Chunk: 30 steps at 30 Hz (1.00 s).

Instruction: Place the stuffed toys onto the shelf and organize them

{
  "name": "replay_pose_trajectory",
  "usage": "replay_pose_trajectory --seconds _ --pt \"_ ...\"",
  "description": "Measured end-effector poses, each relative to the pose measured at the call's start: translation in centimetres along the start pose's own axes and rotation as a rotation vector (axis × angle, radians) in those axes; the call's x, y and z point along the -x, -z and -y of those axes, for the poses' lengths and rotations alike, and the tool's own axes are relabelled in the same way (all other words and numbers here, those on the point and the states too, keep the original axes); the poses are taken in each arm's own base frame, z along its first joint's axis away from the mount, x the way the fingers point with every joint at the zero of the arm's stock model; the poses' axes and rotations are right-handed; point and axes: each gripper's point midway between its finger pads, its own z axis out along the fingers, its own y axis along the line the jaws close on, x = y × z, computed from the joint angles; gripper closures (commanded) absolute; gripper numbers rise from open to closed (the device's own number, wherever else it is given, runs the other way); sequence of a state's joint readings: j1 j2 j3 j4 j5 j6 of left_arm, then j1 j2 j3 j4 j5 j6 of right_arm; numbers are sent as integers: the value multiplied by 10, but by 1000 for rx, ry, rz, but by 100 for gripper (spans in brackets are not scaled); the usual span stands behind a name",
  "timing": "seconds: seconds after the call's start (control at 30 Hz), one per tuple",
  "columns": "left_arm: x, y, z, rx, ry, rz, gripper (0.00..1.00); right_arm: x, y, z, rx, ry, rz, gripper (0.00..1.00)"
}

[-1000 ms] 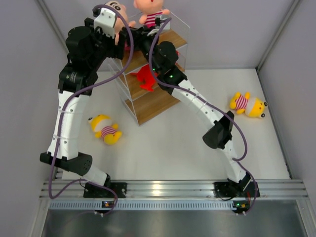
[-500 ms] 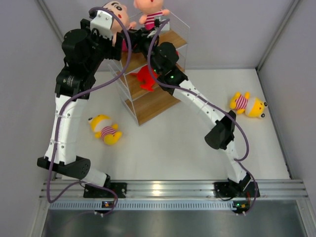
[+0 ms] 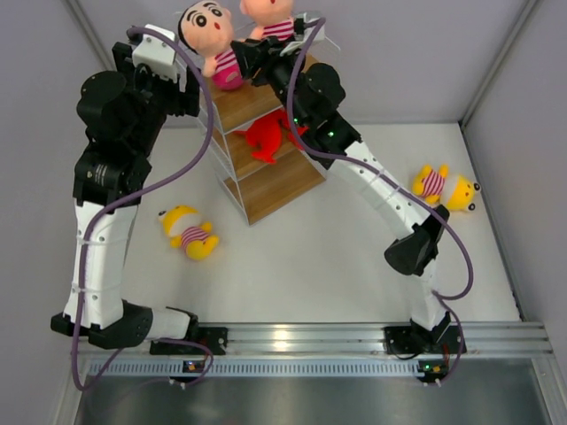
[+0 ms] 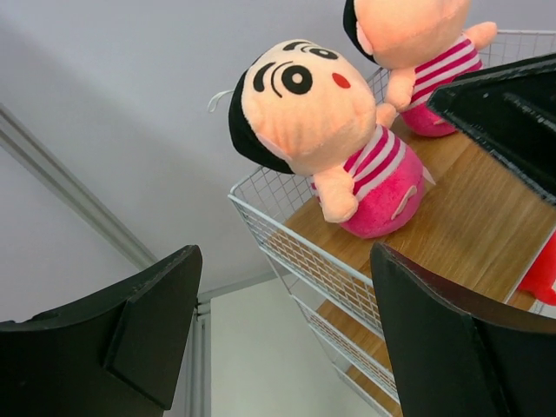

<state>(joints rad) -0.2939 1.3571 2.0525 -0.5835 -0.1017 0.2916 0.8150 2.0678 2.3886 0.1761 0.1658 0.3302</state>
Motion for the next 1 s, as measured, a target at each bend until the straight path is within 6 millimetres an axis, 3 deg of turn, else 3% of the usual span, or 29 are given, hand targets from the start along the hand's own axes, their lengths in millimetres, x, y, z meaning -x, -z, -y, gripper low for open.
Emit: replay_pose_trajectory --seconds 0.1,0.3,0.43,0.73,0.9,1.0 --pt "-7 1 -2 15 -12 -20 15 -1 5 5 -35 0 -33 83" --pt "-29 4 -10 67 -50 -83 15 -31 20 21 -111 -25 -162 96" --pt "-36 9 -19 119 -63 -110 15 -50 27 26 -142 -57 -229 96" --pt "-31 21 -30 167 -62 -103 15 -63 27 27 -158 -113 -256 97" --pt "-31 21 -30 168 -61 -101 14 -89 21 33 -165 -129 -280 97" --pt "-31 22 -30 168 -61 -102 14 -83 17 30 -153 -146 -257 97"
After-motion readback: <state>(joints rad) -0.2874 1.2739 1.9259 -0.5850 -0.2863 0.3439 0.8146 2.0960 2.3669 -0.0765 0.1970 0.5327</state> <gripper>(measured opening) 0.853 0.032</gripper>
